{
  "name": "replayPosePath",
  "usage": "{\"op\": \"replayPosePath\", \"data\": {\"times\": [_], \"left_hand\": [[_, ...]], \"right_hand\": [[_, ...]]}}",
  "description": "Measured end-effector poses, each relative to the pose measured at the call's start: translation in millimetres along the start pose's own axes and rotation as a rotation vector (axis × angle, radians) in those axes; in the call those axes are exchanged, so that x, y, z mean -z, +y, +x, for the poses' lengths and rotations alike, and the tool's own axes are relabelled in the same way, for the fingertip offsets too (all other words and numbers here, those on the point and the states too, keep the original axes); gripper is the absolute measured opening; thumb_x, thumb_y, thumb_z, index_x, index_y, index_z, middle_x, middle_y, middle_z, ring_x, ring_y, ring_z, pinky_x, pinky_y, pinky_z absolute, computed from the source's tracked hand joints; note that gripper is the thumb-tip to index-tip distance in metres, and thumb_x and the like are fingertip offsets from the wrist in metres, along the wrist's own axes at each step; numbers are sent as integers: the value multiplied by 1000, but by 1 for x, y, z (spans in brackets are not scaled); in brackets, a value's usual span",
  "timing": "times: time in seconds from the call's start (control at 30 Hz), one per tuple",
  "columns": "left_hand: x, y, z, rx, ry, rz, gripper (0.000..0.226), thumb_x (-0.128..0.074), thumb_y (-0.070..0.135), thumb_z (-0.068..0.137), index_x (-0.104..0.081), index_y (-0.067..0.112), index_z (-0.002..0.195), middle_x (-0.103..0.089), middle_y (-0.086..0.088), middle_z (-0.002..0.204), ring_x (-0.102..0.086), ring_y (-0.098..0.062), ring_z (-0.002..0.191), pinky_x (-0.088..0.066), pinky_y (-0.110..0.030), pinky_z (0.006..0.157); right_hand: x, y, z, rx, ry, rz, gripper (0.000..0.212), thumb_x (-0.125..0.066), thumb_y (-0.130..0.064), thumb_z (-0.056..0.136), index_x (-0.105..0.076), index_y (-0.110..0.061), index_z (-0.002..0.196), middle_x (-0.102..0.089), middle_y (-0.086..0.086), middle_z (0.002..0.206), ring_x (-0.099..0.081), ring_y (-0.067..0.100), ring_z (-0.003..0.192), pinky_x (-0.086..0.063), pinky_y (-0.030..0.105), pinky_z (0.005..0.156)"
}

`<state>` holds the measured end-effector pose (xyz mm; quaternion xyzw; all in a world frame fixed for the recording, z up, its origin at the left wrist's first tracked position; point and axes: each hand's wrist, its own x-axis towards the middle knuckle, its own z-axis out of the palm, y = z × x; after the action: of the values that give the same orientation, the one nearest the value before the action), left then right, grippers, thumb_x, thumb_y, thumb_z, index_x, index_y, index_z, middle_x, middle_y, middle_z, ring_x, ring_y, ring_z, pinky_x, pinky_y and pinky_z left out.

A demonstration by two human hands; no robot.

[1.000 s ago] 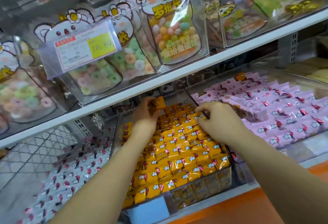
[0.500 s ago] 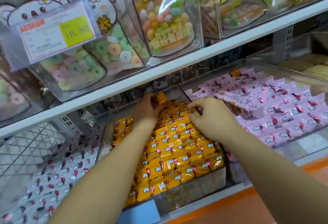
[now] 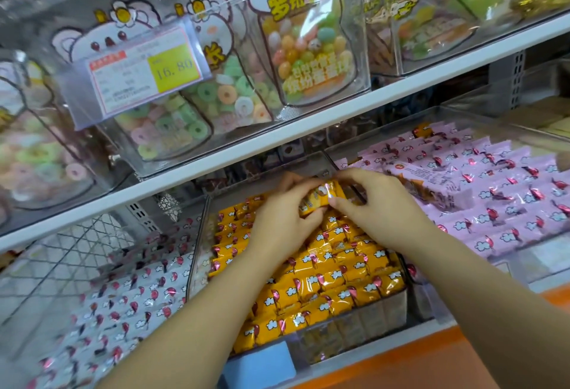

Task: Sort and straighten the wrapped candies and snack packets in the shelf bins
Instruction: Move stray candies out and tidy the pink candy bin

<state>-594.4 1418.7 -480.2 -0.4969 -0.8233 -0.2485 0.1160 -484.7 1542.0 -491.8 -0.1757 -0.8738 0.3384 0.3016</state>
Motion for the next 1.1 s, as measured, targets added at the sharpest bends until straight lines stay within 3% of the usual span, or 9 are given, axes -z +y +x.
{"op": "replayPosePath", "data": {"times": [0.2,0.33,0.5,0.63,0.73,0.8,0.9,1.0,1.1], "left_hand": [[8,-3,-5,-23,-20,30,49,-66,40,83,-52,36,129,-50,10,119,-54,-9,106,-51,-34,88],[11,-15,-9,197,-112,7,68,-68,58,72,-45,35,132,-54,12,126,-52,-9,113,-48,-26,90],[23,-31,-18,383,-187,-225,50,-72,49,73,-52,36,117,-59,11,110,-58,-7,96,-48,-17,77],[22,-32,-18,474,-18,-508,59,-75,48,65,-49,41,117,-60,8,108,-67,-12,86,-56,-33,82],[21,-32,-13,594,163,-746,66,-75,30,75,-40,35,130,-59,5,107,-71,-13,74,-56,-39,83],[23,-33,-7,638,221,-617,62,-66,19,86,-31,32,137,-59,7,93,-69,-18,69,-58,-31,71],[23,-37,4,598,285,-359,58,-57,16,91,-26,21,141,-57,1,82,-52,-16,50,-41,-21,40],[24,-39,16,554,312,-196,50,-57,19,92,-32,14,135,-58,-3,81,-58,-23,61,-49,-33,53],[23,-42,26,473,239,-12,41,-57,21,92,-42,11,129,-61,-12,109,-61,-32,98,-51,-44,83]], "right_hand": [[1,1,-1,4,-53,48,39,-67,-38,80,-59,-27,116,-66,-10,90,-59,9,89,-51,35,81],[1,3,-1,14,-39,88,20,-72,-24,77,-59,-26,92,-61,-7,74,-57,7,70,-48,29,65],[-4,8,0,-8,-19,99,12,-63,-16,84,-61,-28,85,-62,-6,77,-57,10,67,-52,34,61],[-5,8,1,-7,-22,111,15,-60,-17,87,-63,-26,99,-64,-8,75,-53,12,78,-51,34,68],[-6,8,2,6,-16,81,17,-55,-16,89,-64,-26,100,-63,-12,85,-53,11,81,-53,35,68],[-6,9,2,4,-19,71,18,-54,-16,90,-64,-27,100,-62,-12,87,-52,13,82,-53,36,68],[-7,10,2,4,-16,63,18,-54,-17,89,-64,-28,99,-62,-13,86,-52,13,81,-53,37,67],[-7,10,2,9,-11,66,17,-54,-17,90,-64,-27,100,-62,-12,86,-52,12,80,-52,34,66],[-8,11,2,8,-10,63,18,-53,-18,91,-64,-27,101,-63,-10,88,-51,12,80,-52,34,66]]}}
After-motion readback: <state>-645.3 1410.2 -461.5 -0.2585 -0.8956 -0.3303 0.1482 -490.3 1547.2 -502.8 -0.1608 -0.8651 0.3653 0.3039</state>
